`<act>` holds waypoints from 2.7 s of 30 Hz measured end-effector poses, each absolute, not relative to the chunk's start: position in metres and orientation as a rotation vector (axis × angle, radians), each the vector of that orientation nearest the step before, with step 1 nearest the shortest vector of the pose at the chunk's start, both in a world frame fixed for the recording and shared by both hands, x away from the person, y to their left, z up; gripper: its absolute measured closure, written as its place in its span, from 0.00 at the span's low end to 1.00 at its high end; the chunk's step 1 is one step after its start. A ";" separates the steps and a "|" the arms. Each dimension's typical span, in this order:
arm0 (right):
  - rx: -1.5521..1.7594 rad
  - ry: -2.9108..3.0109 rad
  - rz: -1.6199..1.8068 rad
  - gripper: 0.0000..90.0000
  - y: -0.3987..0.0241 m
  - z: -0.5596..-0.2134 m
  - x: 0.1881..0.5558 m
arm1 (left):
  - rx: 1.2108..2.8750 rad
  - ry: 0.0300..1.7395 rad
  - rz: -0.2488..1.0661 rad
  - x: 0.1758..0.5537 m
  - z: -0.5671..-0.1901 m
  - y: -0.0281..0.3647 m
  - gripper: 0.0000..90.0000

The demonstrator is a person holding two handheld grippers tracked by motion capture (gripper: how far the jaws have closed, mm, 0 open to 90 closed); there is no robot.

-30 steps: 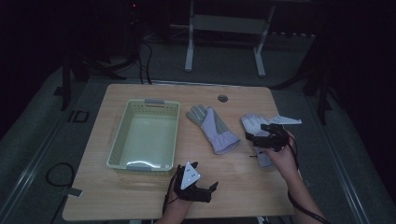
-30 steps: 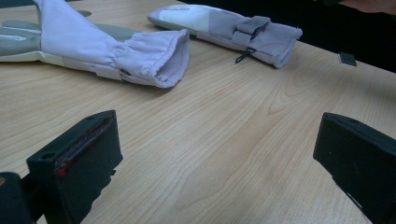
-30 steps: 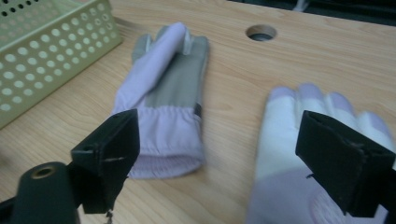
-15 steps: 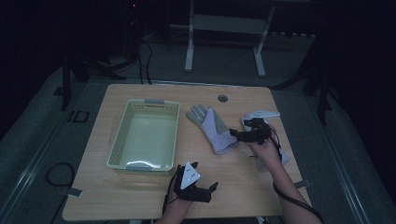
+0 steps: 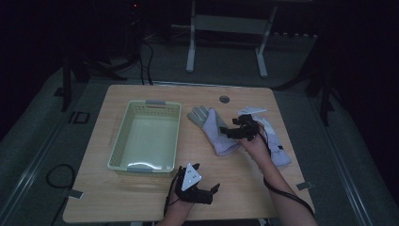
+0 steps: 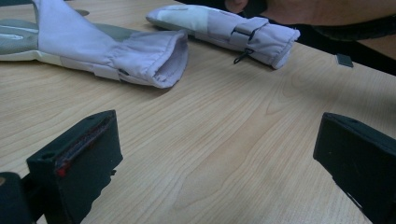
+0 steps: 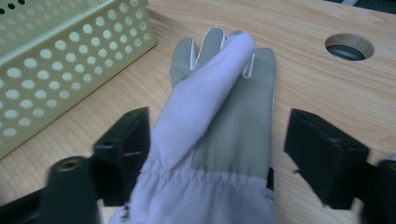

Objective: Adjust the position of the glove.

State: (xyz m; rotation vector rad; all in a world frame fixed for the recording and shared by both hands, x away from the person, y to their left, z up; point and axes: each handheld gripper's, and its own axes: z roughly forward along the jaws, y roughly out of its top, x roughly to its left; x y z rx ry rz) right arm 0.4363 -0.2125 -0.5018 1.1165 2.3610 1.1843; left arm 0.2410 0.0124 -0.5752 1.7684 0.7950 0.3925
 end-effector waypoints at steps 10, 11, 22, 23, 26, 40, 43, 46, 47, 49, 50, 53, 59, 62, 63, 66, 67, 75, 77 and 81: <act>1.117 2.405 1.149 0.38 -0.198 -0.513 0.453 | 1.768 0.797 0.389 0.241 -0.575 0.013 0.01; 1.107 2.403 1.124 0.39 -0.196 -0.515 0.455 | 1.769 0.796 0.389 0.241 -0.575 0.013 0.01; 1.109 2.450 1.033 0.47 -0.187 -0.535 0.464 | 1.773 0.791 0.388 0.241 -0.575 0.012 0.01; 1.118 2.453 1.022 0.48 -0.186 -0.536 0.465 | 1.773 0.790 0.388 0.240 -0.575 0.012 0.01; 1.127 2.468 1.008 0.51 -0.187 -0.543 0.467 | 1.773 0.789 0.388 0.241 -0.575 0.012 0.01; 1.187 2.486 1.009 0.98 -0.189 -0.540 0.468 | 1.774 0.793 0.391 0.241 -0.575 0.012 0.01; 1.208 2.475 1.045 0.98 -0.191 -0.534 0.464 | 1.775 0.792 0.392 0.241 -0.575 0.012 0.01; 1.226 2.450 1.082 0.98 -0.192 -0.524 0.456 | 1.775 0.791 0.393 0.241 -0.575 0.012 0.01; 1.232 2.441 1.093 0.98 -0.192 -0.521 0.454 | 1.775 0.792 0.394 0.241 -0.575 0.012 0.01; 1.231 2.413 1.121 0.98 -0.193 -0.512 0.447 | 1.775 0.792 0.395 0.241 -0.575 0.012 0.01; 1.239 2.396 1.138 0.98 -0.194 -0.508 0.443 | 1.776 0.792 0.395 0.240 -0.575 0.011 0.01; 1.258 2.357 1.184 0.98 -0.196 -0.497 0.431 | 1.777 0.793 0.396 0.241 -0.575 0.011 0.01; 1.279 2.227 1.210 0.98 -0.203 -0.475 0.398 | 1.775 0.794 0.397 0.240 -0.575 0.011 0.01; 1.306 2.183 1.245 0.98 -0.206 -0.471 0.386 | 1.779 0.793 0.399 0.240 -0.575 0.011 0.01; 1.309 2.176 1.246 0.98 -0.207 -0.471 0.384 | 1.781 0.792 0.400 0.240 -0.575 0.011 0.01; 1.354 2.142 1.244 0.98 -0.210 -0.477 0.374 | 1.781 0.792 0.400 0.240 -0.575 0.011 0.01; 1.361 2.134 1.237 0.98 -0.210 -0.479 0.372 | 1.783 0.792 0.401 0.240 -0.575 0.011 0.01; 1.421 2.110 1.186 0.98 -0.210 -0.501 0.361 | 1.781 0.789 0.401 0.240 -0.575 0.011 0.01; 1.435 2.123 1.176 0.98 -0.208 -0.510 0.364 | 1.782 0.788 0.401 0.240 -0.575 0.011 0.01; 1.442 2.135 1.161 0.98 -0.204 -0.518 0.366 | 1.781 0.787 0.401 0.240 -0.575 0.011 0.01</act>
